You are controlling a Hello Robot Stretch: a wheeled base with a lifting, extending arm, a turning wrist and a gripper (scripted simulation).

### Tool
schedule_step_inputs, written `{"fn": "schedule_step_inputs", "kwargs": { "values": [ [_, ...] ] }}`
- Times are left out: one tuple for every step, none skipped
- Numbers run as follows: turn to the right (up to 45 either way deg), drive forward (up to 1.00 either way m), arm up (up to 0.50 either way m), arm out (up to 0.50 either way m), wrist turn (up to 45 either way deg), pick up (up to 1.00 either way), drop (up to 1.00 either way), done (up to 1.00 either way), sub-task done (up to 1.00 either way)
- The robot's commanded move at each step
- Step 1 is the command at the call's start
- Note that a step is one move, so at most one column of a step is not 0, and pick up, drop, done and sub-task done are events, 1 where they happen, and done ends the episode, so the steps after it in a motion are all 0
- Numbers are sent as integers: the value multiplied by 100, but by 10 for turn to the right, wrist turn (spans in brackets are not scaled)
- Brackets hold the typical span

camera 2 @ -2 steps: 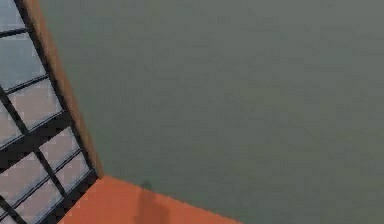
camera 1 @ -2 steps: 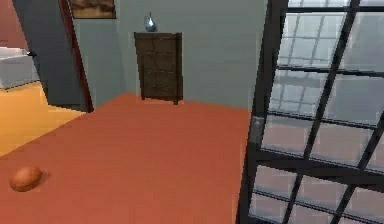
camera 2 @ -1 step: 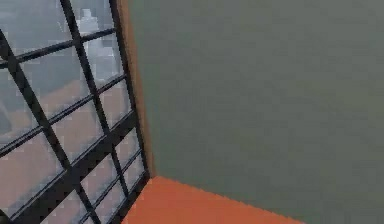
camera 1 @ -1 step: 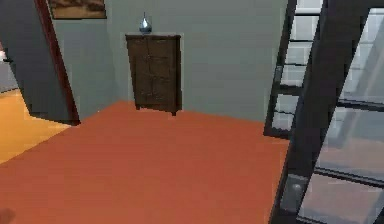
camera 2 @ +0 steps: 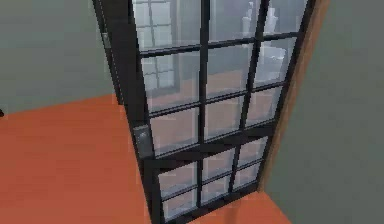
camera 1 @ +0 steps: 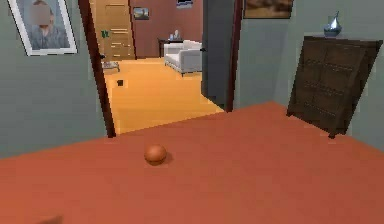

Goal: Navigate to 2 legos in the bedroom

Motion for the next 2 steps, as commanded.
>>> {"fn": "schedule_step_inputs", "kwargs": {
  "values": [
    [-210,0,0,0,0,0,0,0,0],
    [0,100,0,0,0,0,0,0,0]
  ]
}}
